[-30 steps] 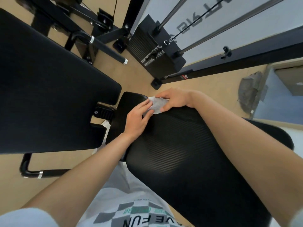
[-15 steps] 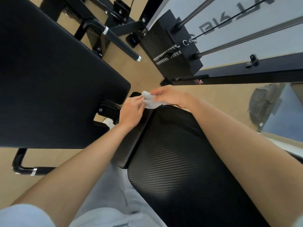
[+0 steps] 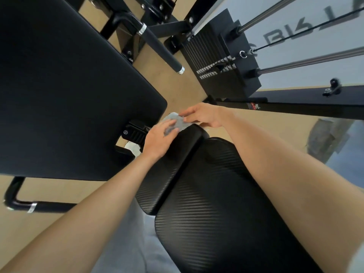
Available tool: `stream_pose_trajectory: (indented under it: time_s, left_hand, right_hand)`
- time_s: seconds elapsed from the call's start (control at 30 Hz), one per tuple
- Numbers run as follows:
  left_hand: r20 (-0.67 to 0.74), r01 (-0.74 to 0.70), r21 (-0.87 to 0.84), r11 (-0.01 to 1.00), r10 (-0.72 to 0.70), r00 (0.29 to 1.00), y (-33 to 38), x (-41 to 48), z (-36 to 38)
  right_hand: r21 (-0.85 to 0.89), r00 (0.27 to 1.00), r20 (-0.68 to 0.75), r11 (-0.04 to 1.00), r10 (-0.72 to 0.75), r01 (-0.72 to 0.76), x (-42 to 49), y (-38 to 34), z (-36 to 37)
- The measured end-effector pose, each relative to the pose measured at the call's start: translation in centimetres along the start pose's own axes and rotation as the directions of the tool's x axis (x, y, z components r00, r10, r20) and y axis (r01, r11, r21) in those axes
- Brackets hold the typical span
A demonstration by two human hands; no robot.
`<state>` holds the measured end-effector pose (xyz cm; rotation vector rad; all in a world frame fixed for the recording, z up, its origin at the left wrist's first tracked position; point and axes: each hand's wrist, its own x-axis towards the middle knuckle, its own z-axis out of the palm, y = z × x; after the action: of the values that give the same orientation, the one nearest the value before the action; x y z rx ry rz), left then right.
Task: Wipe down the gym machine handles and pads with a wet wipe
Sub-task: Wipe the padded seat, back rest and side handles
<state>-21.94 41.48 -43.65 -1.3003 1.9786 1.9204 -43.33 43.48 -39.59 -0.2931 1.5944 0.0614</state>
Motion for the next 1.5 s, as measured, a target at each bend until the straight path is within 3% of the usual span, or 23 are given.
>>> stream_pose_trajectory:
  time_s: [0.2,0.43,0.7,0.83,0.97,1.13,1.2,1.3,1.37,1.5]
  left_hand:
    - [0.034,0.063,0.006,0.998,-0.063,0.997,-3.3,1.0,-0.7]
    - [0.032,0.171,-0.086,0.981,-0.169,0.985,-6.1,-0.1,-0.8]
    - [-0.051,0.155,-0.045,0.987,-0.157,0.986,-8.0,-4.7,-0.5]
    - [-0.089,0.154,-0.002,0.988,-0.153,0.984,-9.0,-6.7,-0.5]
    - [-0.104,0.146,0.055,0.988,-0.14,0.985,-9.4,-7.9,-0.9]
    - [-0.228,0.244,0.126,0.962,-0.211,0.951,-9.9,-7.6,-1.6]
    - [-0.295,0.236,0.072,0.969,-0.205,0.933,-9.7,-6.6,-1.7]
    - [-0.175,0.192,-0.079,0.978,-0.203,0.963,-9.4,-5.7,-1.7]
    - [-0.097,0.212,-0.076,0.974,-0.218,0.971,-9.8,-6.0,-1.2]
    - [-0.107,0.234,-0.088,0.968,-0.243,0.964,-11.0,-8.3,-0.5]
  right_hand:
    - [-0.075,0.998,0.056,0.997,-0.01,0.014,2.9,-1.8,0.3]
    - [-0.4,0.988,0.116,0.906,-0.102,0.14,5.5,-3.8,1.9]
    - [-0.732,0.968,0.189,0.633,-0.166,0.252,5.5,-5.3,4.7]
    - [-0.791,0.958,0.206,0.542,-0.198,0.282,5.1,-5.1,5.9]
    - [-0.878,0.929,0.18,0.373,-0.325,0.301,4.6,-4.9,6.7]
    - [-0.93,0.912,0.22,0.209,-0.345,0.303,4.0,-5.1,8.5]
    - [-0.923,0.922,0.234,0.228,-0.307,0.31,3.9,-5.1,9.7]
    - [-0.9,0.927,0.267,0.276,-0.262,0.337,3.7,-4.9,11.3]
    - [-0.898,0.926,0.27,0.277,-0.264,0.341,3.3,-4.7,11.8]
    - [-0.912,0.92,0.256,0.241,-0.297,0.332,2.3,-4.0,12.0]
